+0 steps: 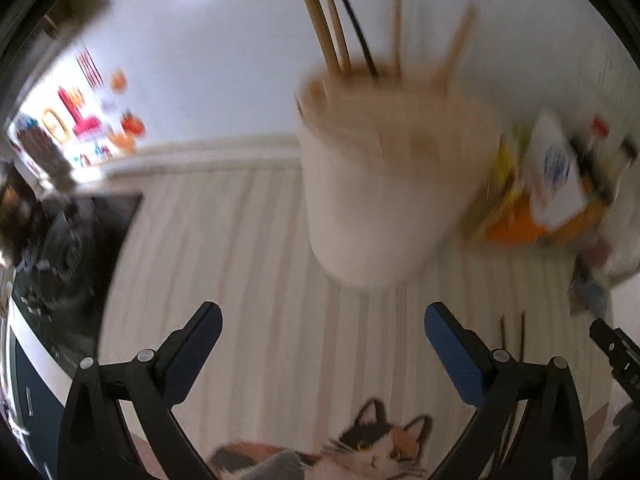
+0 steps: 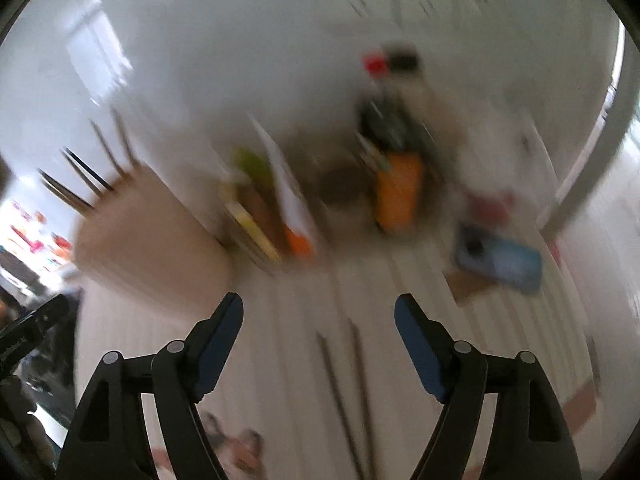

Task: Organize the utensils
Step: 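Grasp a dark chopstick with the left tool while the right tool grasps another dark one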

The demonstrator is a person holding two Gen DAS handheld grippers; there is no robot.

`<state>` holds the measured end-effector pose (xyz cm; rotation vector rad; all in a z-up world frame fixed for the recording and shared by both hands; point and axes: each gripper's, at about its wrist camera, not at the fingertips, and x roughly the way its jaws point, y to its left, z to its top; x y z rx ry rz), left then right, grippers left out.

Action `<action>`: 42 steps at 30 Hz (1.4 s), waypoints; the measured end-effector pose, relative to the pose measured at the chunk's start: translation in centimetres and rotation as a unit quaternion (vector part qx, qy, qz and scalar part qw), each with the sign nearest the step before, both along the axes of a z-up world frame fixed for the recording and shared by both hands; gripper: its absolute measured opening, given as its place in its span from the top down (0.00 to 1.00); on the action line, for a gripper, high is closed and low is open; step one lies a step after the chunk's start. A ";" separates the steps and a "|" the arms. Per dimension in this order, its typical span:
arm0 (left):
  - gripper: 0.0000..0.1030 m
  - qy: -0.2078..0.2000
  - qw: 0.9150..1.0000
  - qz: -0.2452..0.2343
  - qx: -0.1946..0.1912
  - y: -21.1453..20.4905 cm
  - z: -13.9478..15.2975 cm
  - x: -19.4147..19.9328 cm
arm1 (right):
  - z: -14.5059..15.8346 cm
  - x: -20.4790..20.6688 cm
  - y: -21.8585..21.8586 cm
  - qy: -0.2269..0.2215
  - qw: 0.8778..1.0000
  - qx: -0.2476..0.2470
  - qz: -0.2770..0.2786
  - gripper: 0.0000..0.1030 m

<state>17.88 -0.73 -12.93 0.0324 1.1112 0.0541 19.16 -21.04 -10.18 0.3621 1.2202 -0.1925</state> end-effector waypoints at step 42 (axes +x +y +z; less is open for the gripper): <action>0.79 0.168 0.971 -0.169 0.006 -25.5 -13.2 -3.2 | -14.8 -15.9 -14.7 0.224 0.973 0.003 -0.053 0.94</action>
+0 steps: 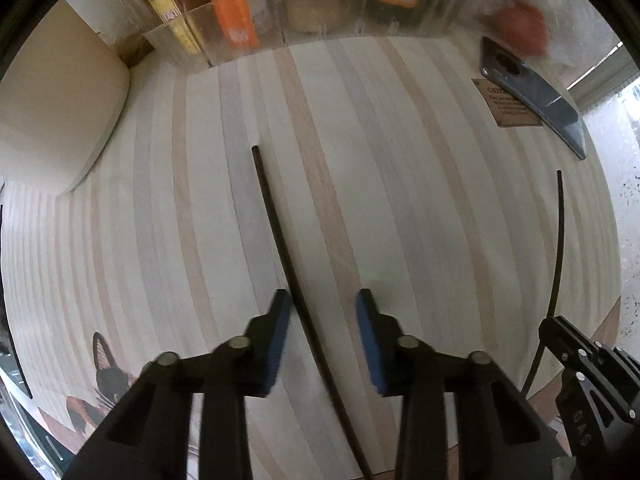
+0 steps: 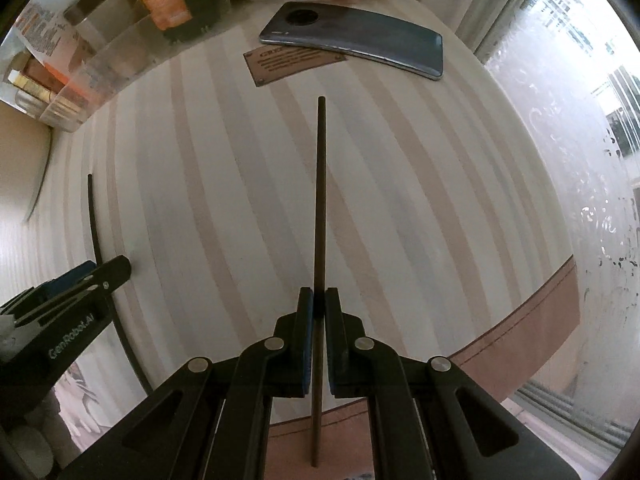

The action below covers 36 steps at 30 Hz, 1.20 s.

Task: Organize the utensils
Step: 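Grasp a dark chopstick with the left tool while the right tool grasps another dark one, then lift both held dark chopsticks upright and carry them toward the beige holder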

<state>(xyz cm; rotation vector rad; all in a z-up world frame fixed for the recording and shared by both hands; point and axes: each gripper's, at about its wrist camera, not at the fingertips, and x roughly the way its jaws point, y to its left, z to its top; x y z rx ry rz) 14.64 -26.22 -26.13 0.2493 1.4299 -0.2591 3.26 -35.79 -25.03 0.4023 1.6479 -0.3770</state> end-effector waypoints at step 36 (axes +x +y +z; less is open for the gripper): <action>0.94 0.015 0.987 0.161 -0.016 27.5 0.8 2.0 | 0.5 9.8 24.3 0.017 0.974 0.093 0.207 0.94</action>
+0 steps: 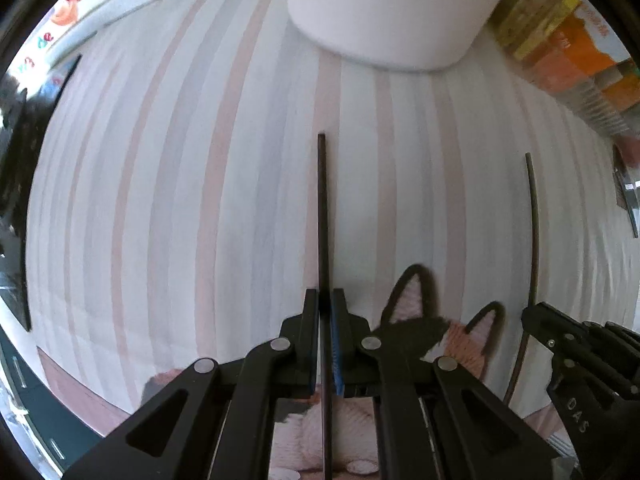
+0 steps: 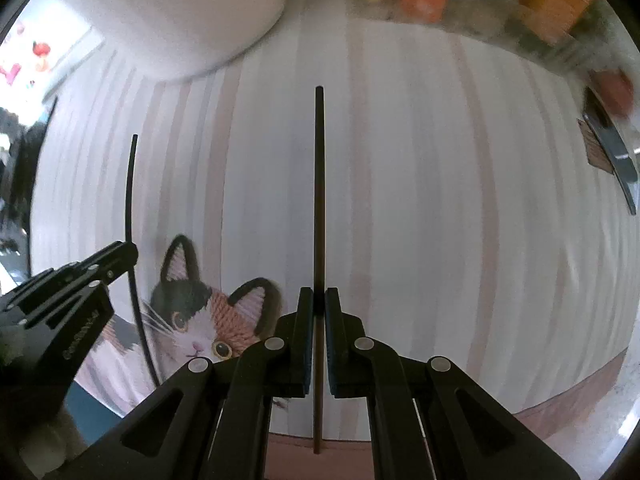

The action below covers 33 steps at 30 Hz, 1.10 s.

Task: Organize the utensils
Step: 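Lift both held dark chopsticks upright and carry them toward the beige holder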

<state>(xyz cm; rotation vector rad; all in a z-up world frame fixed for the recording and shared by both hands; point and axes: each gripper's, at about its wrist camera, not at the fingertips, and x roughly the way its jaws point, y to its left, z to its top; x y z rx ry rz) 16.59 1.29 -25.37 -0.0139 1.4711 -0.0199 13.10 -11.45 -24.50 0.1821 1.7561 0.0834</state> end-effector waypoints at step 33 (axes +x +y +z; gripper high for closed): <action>0.96 0.003 0.999 -0.050 0.015 -2.9 -1.3 -0.5 | -0.7 5.3 5.1 0.035 0.997 -0.055 0.047 0.93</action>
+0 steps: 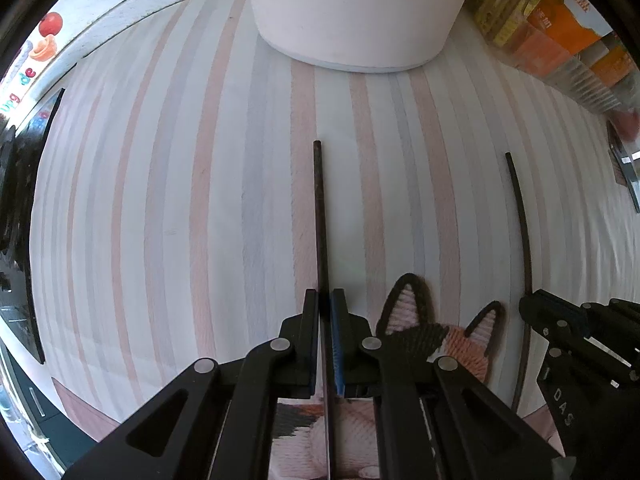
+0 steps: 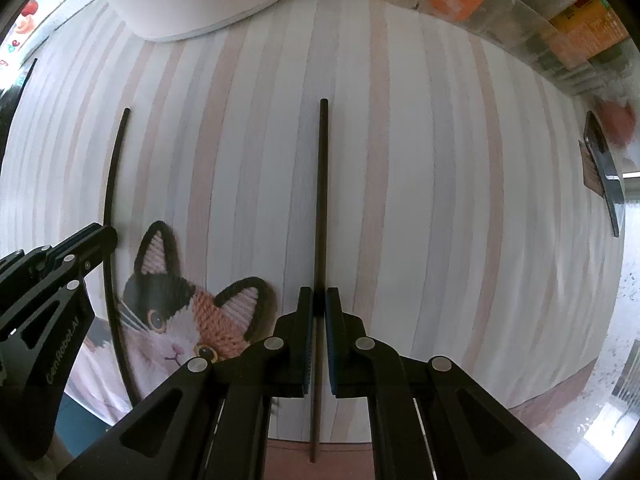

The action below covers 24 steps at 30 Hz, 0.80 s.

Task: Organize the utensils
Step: 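Lift both held dark chopsticks upright and carry them toward the beige holder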

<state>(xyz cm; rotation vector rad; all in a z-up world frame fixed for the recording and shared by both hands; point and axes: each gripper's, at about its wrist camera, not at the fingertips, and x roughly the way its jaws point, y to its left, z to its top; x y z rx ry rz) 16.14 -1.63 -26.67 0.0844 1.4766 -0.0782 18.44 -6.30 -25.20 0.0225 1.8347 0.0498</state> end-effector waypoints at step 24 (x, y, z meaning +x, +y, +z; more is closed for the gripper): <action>0.97 -0.051 0.999 -0.005 -0.014 -0.1 3.8 -2.5 | 2.3 -0.7 -1.2 -0.062 0.996 0.030 -0.052 0.94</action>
